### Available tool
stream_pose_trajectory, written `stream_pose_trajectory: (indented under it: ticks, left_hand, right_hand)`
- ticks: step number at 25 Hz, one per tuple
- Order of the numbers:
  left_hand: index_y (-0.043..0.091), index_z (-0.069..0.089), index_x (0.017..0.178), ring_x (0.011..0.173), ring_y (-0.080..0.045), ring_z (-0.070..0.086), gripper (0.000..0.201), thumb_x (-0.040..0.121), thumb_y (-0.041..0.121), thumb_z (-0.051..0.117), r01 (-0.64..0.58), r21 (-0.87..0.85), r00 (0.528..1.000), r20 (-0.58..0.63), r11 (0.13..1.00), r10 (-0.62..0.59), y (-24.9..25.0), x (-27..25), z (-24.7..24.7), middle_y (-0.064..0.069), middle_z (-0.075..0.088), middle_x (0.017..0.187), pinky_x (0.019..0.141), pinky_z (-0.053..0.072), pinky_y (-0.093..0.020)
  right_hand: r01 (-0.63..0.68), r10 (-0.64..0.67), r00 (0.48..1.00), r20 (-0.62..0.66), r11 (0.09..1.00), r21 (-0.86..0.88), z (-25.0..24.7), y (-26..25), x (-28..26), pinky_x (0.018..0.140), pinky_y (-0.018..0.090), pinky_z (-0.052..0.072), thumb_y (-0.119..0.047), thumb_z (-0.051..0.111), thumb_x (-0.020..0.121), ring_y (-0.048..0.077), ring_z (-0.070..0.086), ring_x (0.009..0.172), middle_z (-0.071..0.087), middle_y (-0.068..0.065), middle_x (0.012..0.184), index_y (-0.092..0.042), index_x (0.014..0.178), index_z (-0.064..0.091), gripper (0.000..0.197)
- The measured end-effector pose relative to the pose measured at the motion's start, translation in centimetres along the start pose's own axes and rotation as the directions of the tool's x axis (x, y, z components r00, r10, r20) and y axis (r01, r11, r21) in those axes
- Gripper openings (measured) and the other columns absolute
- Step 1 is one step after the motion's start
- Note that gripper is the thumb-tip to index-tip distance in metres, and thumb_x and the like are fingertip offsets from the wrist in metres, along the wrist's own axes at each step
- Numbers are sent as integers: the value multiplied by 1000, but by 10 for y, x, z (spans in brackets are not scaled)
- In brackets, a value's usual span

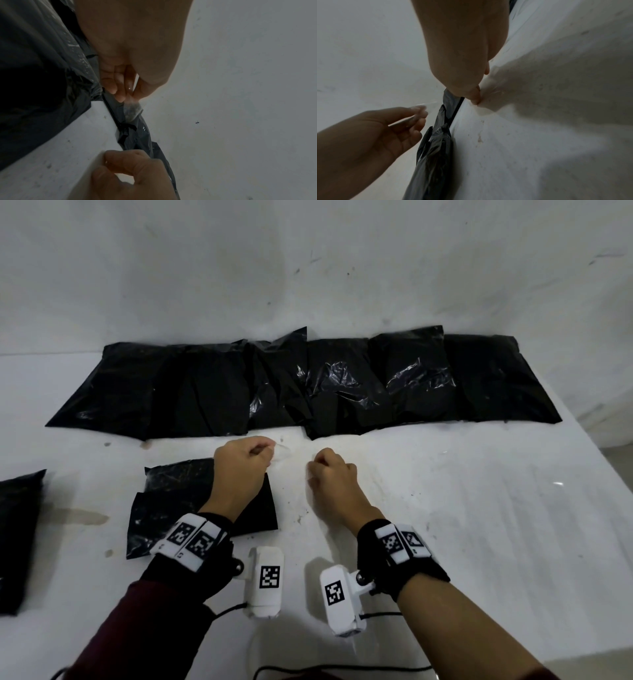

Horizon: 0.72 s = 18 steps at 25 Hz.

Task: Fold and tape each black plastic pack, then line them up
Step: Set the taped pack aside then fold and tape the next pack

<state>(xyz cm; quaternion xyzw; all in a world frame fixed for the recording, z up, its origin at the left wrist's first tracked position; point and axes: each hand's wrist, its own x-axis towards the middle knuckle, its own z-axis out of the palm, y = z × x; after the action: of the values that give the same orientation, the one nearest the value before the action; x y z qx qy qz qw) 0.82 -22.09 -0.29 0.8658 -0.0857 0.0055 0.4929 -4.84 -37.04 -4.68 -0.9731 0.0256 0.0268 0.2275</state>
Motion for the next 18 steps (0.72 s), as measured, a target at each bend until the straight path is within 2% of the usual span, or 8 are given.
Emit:
stream_pose_trajectory:
  ticks: [2, 4, 6, 7, 10, 12, 15, 18]
  left_hand:
    - [-1, 73, 89, 81, -21, 63, 17, 86, 9, 58, -61, 69, 998, -10, 996, 62, 4, 2, 2, -13, 71, 84, 79, 46, -26]
    - [-7, 70, 78, 76, -31, 60, 37, 83, 25, 51, -119, 84, 993, -1, 989, 120, 7, 4, 5, -22, 67, 78, 72, 41, -28]
    - [-10, 64, 71, 72, -34, 57, 51, 77, 36, 44, -132, 87, 991, 26, 987, 130, 8, 5, 7, -25, 62, 73, 67, 38, -29]
    - [-8, 63, 69, 72, -33, 57, 47, 77, 35, 45, -118, 98, 993, 39, 988, 115, 8, 6, 8, -23, 62, 73, 67, 37, -28]
    - [11, 52, 66, 71, -27, 54, 24, 77, 30, 45, -88, 144, 995, 55, 986, 80, 8, 8, 12, -15, 58, 73, 70, 39, -29]
    - [3, 56, 66, 70, -27, 54, 33, 77, 29, 42, -64, 155, 997, 58, 986, 55, 6, 7, 14, -16, 59, 74, 72, 40, -31]
    - [-6, 60, 68, 74, -33, 56, 35, 76, 22, 42, -64, 153, 997, 51, 986, 57, 2, 5, 19, -22, 62, 77, 71, 39, -30]
    - [-9, 65, 77, 72, -31, 56, 36, 76, 19, 43, -96, 150, 995, 47, 984, 90, 1, 1, 19, -20, 61, 75, 70, 40, -29]
  right_hand:
    - [10, -9, 1000, -11, 1000, 20, 4, 0, -3, 85, 33, 28, -5, 46, 89, 21, 48, 98, 47, 4, 109, -5, 98, 64, 20]
    - [24, -23, 1000, -7, 999, 30, 5, 2, -5, 85, 33, 29, -3, 48, 89, 20, 49, 95, 48, 3, 105, -6, 98, 67, 21]
    - [17, -17, 1000, 4, 999, 48, 1, 3, -7, 84, 32, 32, -5, 49, 90, 22, 50, 94, 49, 3, 106, -6, 101, 67, 21]
    - [-11, 10, 1000, 9, 998, 56, -2, 3, -7, 84, 31, 35, -6, 49, 90, 25, 51, 94, 49, 5, 108, -5, 103, 66, 21]
    - [-144, 142, 989, 28, 989, 43, -10, 1, -10, 81, 23, 40, -6, 50, 91, 28, 54, 96, 49, 13, 114, 0, 106, 61, 20]
    - [-207, 204, 978, 41, 976, 66, -11, -4, -15, 74, 19, 35, -5, 47, 92, 29, 55, 95, 50, 15, 113, 1, 106, 60, 20]
    - [-257, 252, 966, 53, 956, 140, -11, -13, -21, 70, 21, 33, -7, 47, 92, 29, 55, 92, 54, 15, 105, 0, 99, 62, 18]
    - [-277, 272, 961, 53, 942, 188, -9, -17, -22, 68, 24, 34, -8, 46, 92, 29, 55, 89, 57, 15, 100, 0, 96, 61, 17]
